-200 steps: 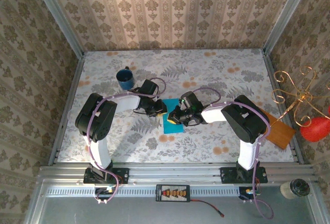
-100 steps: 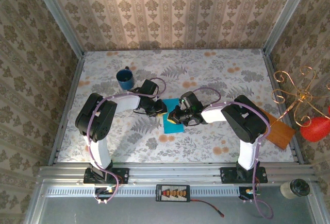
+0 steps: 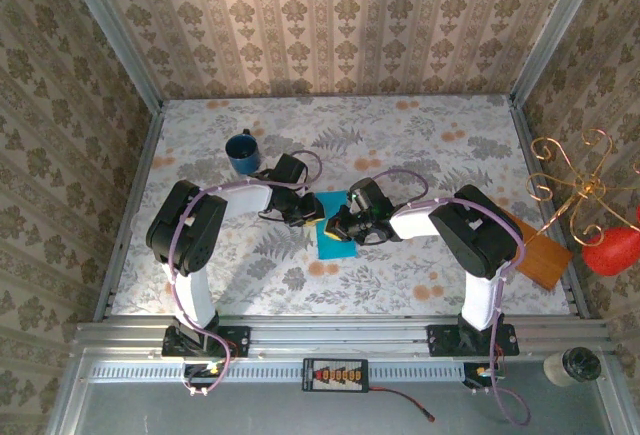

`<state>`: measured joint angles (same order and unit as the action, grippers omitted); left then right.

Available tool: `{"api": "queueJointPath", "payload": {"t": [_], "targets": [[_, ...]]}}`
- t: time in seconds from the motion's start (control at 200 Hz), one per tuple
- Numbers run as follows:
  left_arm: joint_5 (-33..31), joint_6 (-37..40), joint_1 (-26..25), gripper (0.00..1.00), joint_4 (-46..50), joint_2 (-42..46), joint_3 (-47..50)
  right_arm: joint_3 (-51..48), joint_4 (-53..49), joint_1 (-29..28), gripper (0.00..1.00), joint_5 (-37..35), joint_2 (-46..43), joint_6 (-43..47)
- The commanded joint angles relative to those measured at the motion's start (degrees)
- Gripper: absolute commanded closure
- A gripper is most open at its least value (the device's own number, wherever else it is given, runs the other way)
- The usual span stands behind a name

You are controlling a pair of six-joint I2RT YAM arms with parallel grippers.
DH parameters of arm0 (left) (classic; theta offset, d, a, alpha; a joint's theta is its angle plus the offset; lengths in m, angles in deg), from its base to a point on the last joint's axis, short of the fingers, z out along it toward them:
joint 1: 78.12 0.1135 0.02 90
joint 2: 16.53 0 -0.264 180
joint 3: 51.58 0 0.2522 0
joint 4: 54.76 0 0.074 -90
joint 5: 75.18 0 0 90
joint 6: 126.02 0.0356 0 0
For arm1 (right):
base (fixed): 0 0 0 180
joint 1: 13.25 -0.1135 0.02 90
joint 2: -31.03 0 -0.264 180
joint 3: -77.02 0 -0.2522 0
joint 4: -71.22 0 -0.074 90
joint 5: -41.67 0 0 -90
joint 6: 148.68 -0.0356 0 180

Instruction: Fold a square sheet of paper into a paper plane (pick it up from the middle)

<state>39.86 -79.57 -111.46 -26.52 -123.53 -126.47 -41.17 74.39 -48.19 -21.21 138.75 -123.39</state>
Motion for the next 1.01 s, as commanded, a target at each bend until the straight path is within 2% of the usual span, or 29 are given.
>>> {"api": "queueJointPath", "payload": {"t": [0.0, 0.145, 0.315, 0.635, 0.805, 0.885, 1.0], "targets": [[-2.33, -1.07, -0.41, 0.78, 2.75, 1.27, -0.31, -1.04, -6.94, 0.11, 0.94, -4.96, 0.81, 0.88], [-6.31, -2.76, 0.05, 0.78, 2.3, 6.92, 1.26, -0.55, -8.2, 0.05, 0.86, -5.35, 0.94, 1.51], [-11.5, -6.11, 1.93, 0.76, 0.88, 13.89, 7.45, -0.42, -8.84, -0.05, 0.75, -5.54, 1.55, 1.63], [-11.14, -8.36, 2.84, 0.74, -5.03, 22.78, 16.13, -0.2, -9.41, -0.14, 0.6, -5.62, 2.05, 1.76], [-8.87, -9.35, 2.17, 0.71, -10.92, 25.0, 19.43, 0.29, -11.72, -0.3, 0.62, -6.67, 2.02, 2.64], [-7.62, -9.41, 1.08, 0.72, -12.54, 24.51, 19.64, 0.46, -13.16, -0.39, 0.68, -7.27, 2.05, 3.25], [-6.29, -9.54, -1.02, 0.79, -14.15, 22.21, 18.92, 0.67, -15.04, -0.6, 0.78, -8.27, 2.34, 4.07]]}}
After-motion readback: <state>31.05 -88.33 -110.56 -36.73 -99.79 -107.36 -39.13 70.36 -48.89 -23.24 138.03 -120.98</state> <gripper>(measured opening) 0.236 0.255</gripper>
